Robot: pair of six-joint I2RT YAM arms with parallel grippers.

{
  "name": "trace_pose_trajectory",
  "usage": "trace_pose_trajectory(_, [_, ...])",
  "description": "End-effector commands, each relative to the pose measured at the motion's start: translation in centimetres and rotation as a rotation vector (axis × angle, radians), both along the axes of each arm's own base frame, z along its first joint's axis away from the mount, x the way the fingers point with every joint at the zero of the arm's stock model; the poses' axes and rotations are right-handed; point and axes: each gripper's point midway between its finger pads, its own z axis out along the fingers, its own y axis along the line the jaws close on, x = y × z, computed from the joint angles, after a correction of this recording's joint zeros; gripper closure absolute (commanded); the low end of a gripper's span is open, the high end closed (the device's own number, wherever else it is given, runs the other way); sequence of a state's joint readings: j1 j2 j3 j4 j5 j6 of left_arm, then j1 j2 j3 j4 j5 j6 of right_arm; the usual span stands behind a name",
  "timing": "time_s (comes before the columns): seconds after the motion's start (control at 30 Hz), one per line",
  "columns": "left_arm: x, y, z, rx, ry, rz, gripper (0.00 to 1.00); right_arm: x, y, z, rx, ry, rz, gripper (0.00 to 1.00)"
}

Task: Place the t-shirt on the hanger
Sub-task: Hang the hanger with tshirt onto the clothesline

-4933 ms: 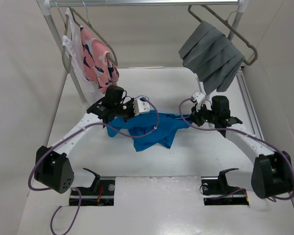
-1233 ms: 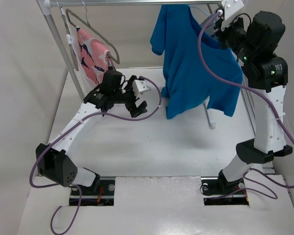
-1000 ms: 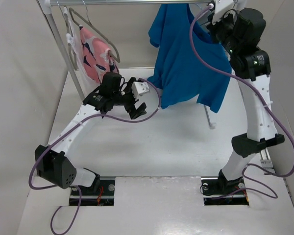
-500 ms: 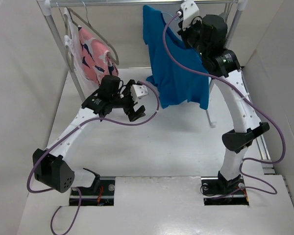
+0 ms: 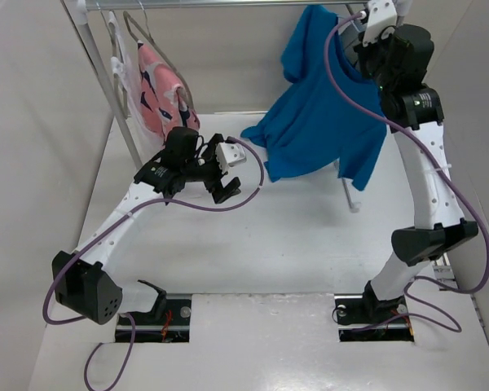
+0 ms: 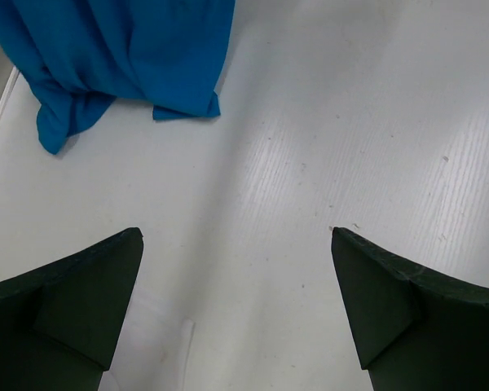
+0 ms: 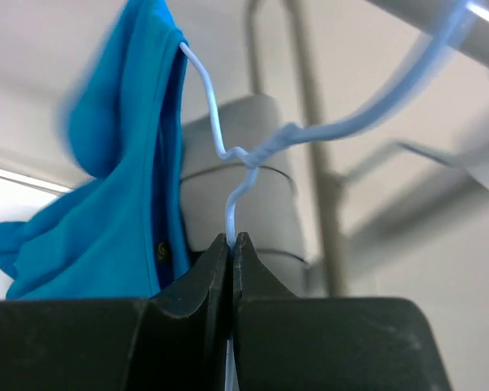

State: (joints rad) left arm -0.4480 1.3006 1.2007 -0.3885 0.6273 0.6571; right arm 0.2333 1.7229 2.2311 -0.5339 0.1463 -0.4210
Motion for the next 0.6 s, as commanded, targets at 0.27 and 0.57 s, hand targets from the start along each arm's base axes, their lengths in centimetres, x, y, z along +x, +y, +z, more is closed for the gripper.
trace_pose_trajectory(0.27, [-0.4,-0.1,1.0,-0.024,-0.044,-0.013,0.00,-2.5,-5.3,3.9,0.043,-0.120,-0.085,1.00])
trace_pose_trajectory(0.57, [-0.6,0.1,0.9,-0.023,-0.042,-0.013,0.00,-1.4,-3.9,2.4,0.036,-0.092,-0.010,1.00])
